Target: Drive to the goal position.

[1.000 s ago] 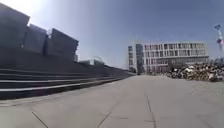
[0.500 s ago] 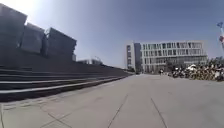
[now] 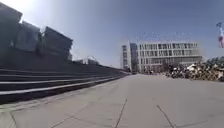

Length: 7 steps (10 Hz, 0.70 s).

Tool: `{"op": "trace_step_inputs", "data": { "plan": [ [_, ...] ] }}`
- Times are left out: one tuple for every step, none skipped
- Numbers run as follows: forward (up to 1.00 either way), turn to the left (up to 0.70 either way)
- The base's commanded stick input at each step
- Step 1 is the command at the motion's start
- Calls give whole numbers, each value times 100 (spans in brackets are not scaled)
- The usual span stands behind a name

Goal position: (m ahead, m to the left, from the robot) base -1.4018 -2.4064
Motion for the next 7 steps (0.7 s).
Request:
{"op": "trace_step_inputs", "data": {
  "plan": [
    [100, -38],
    [96, -36],
    [48, -18],
    [1, 0],
    [-100, 9],
    [-100, 32],
    [-100, 43]
  ]
}}
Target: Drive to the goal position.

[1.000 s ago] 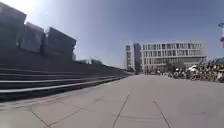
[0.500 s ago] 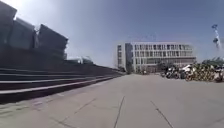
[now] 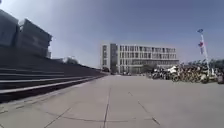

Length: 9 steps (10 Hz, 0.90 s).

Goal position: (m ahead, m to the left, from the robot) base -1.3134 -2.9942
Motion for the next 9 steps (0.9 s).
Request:
{"op": "trace_step_inputs", "data": {
  "plan": [
    [-100, 43],
    [-100, 43],
    [-100, 43],
    [-100, 43],
    [-100, 43],
    [-100, 43],
    [-100, 43],
    [-100, 43],
    [-84, 36]
  ]
}}
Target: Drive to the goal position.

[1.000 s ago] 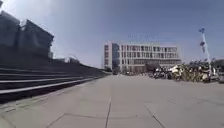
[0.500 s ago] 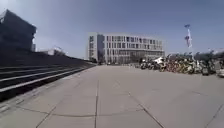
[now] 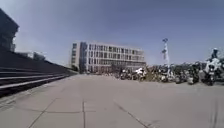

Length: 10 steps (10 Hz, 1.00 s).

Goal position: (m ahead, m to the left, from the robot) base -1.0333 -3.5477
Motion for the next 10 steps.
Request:
{"op": "trace_step_inputs", "data": {
  "plan": [
    [-29, 12],
    [0, 0],
    [0, 0],
    [0, 0],
    [0, 0],
    [0, 0],
    [0, 0],
    [0, 0],
    [0, 0],
    [0, 0]
  ]
}}
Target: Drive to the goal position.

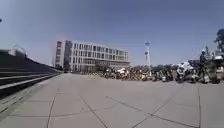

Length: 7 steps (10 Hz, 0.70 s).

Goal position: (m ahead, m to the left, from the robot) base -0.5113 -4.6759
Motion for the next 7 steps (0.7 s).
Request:
{"op": "trace_step_inputs", "data": {
  "plan": [
    [49, -18],
    [100, -37],
    [100, -37],
    [100, -37],
    [100, -37],
    [100, -37],
    [100, -37]
  ]
}}
